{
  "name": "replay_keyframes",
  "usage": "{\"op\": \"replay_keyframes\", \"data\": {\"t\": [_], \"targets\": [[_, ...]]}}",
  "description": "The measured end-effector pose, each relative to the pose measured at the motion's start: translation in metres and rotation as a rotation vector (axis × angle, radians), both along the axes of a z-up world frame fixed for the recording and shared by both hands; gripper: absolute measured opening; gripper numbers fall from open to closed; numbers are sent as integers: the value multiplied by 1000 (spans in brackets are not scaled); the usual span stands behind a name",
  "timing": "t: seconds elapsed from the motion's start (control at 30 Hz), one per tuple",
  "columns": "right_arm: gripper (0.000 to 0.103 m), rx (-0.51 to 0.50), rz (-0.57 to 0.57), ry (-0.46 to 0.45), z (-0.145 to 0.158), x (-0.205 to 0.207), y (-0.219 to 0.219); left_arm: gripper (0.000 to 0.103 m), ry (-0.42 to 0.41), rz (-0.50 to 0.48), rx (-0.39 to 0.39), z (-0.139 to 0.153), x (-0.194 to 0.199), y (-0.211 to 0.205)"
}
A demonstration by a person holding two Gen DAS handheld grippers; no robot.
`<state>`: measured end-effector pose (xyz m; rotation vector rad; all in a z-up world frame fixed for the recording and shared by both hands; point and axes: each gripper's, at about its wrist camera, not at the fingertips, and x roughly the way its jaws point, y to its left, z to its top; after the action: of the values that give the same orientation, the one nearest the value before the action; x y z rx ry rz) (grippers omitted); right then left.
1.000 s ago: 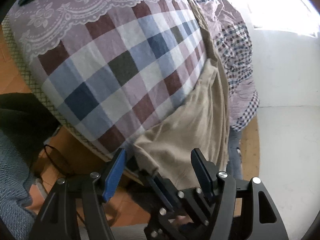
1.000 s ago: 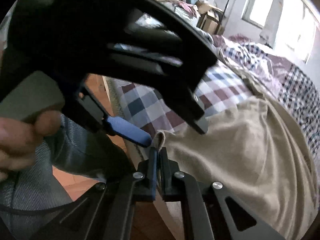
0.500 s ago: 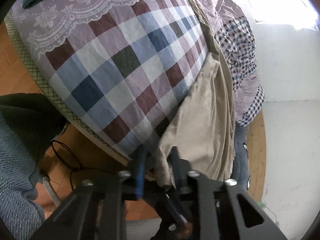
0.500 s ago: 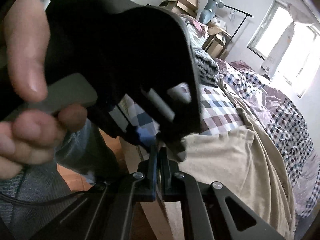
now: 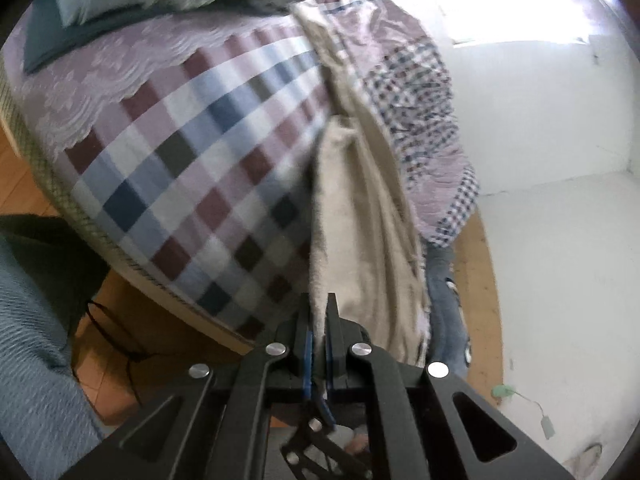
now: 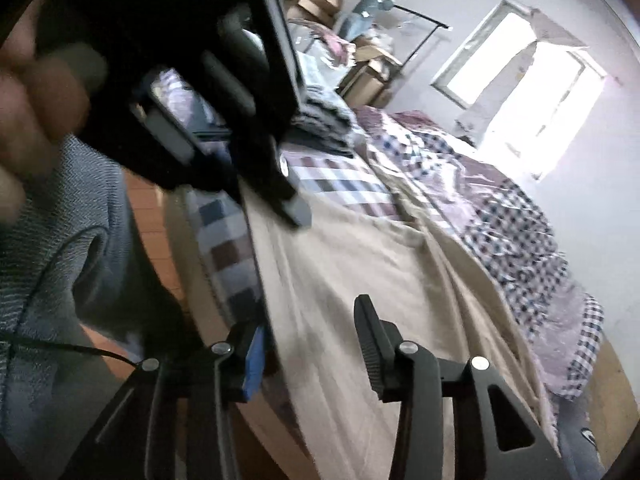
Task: Fold clothes
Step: 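Grasp the sweatshirt hem with the left gripper while the right gripper grasps beside it, then lift the sweatshirt hem with both grippers and flip it over the bed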
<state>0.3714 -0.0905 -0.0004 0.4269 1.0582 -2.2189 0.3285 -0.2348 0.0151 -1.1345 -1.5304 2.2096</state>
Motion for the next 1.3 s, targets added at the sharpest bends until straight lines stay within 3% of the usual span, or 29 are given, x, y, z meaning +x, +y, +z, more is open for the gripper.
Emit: {"op": "replay_keyframes", "data": {"t": [0.3,0.67,0.93,1.13,1.3], "targets": [[46,51,-175,64,5,-24,48,2,203,37,27,75,19,-27],[46,167,-400,106,-5,-51,135,2,293,23,-15,137,15,-30],[46,331,-529,58,-33,-77,211,2,294,39,-44,147,1,-29],[46,510,-485,112,-58,-72,262,2,265,43,-51,142,-7,-30],[44,518,-455,172,-51,-61,292,2,249,40,-73,140,-10,-30]]}}
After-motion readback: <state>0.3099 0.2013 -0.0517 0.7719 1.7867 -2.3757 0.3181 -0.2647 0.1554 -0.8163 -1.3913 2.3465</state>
